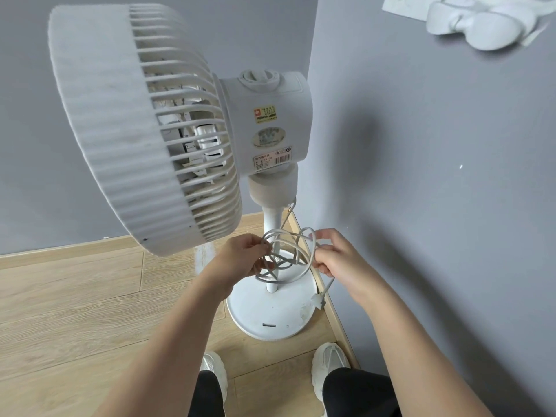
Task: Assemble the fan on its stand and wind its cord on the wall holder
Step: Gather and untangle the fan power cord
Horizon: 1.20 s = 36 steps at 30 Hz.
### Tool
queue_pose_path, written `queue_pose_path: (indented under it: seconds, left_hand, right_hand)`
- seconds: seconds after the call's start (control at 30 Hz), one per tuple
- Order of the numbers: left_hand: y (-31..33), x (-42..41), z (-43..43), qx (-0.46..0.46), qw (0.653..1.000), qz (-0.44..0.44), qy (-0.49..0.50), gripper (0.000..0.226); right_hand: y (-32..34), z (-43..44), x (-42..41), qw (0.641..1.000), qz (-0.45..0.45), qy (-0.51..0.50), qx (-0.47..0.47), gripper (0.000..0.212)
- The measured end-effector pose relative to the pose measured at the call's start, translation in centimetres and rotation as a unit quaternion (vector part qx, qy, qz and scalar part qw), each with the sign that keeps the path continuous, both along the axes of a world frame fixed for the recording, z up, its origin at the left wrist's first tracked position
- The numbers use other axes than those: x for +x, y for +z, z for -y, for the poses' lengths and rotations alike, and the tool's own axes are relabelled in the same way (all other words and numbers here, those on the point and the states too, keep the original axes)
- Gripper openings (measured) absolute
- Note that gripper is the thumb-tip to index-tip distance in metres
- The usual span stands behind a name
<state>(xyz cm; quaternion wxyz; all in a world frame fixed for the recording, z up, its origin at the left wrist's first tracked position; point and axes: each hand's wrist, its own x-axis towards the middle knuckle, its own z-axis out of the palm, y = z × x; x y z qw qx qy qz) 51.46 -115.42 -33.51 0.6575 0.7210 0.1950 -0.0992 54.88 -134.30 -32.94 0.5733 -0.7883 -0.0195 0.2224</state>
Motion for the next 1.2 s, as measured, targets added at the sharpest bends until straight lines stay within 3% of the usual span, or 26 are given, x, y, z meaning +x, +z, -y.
queue_pose_path:
  seconds: [0.1, 0.23, 0.33, 0.4, 0.43, 0.63, 0.8, 1.0, 1.13, 1.2]
  left_hand:
    - [-0.1, 0.0, 0.0, 0.051, 0.998, 0.011, 0.04, 0.008]
    - [0.2, -0.2, 0.4, 0.189, 0.979, 0.076, 0.006, 0.016]
    - [0.1, -0.5, 0.4, 0.379, 0.908, 0.171, -0.046, 0.021]
    - [-0.1, -0.6, 0.4, 0.433, 0.874, 0.213, -0.053, 0.022]
    - [-0.2, -0.6, 0.4, 0.438, 0.867, 0.232, -0.053, 0.018]
    - [-0.3, -0.8, 0.9, 0.396, 0.874, 0.27, -0.083, 0.042]
    - [-0.1, -0.5, 0.8, 0.307, 0.919, 0.246, -0.024, 0.042]
    - [0.8, -0.2, 0.9, 0.175, 0.975, 0.117, 0.064, 0.026]
    - [0.8, -0.2, 0.7, 0.091, 0.986, 0.11, 0.09, 0.01]
    - [0.9, -0.1, 1.0, 0.049, 0.988, 0.111, 0.097, 0.016]
  right_hand:
    - [0.4, -0.1, -0.1, 0.996, -0.037, 0.015, 0.074, 0.036]
    - [0.4, -0.3, 0.1, 0.988, -0.033, 0.037, 0.146, 0.02]
    - [0.5, -0.2, 0.1, 0.987, -0.036, 0.036, 0.149, 0.034]
    - [0.8, -0.2, -0.3, 0.993, -0.005, 0.05, 0.108, 0.039]
    - [0.9, -0.3, -0.5, 0.994, 0.016, 0.051, 0.092, 0.029]
    - [-0.2, -0.6, -0.4, 0.994, 0.102, -0.031, -0.036, 0.009]
    - [-0.3, 0.0, -0.3, 0.976, 0.165, -0.04, -0.136, 0.013]
    - [-0.2, 0.1, -0.2, 0.996, 0.038, -0.011, -0.074, 0.016]
    - [0.2, -0.3, -0.7, 0.997, -0.033, 0.055, -0.039, 0.022]
    - [0.1, -0.4, -0.9, 0.993, -0.056, 0.094, -0.044, 0.025]
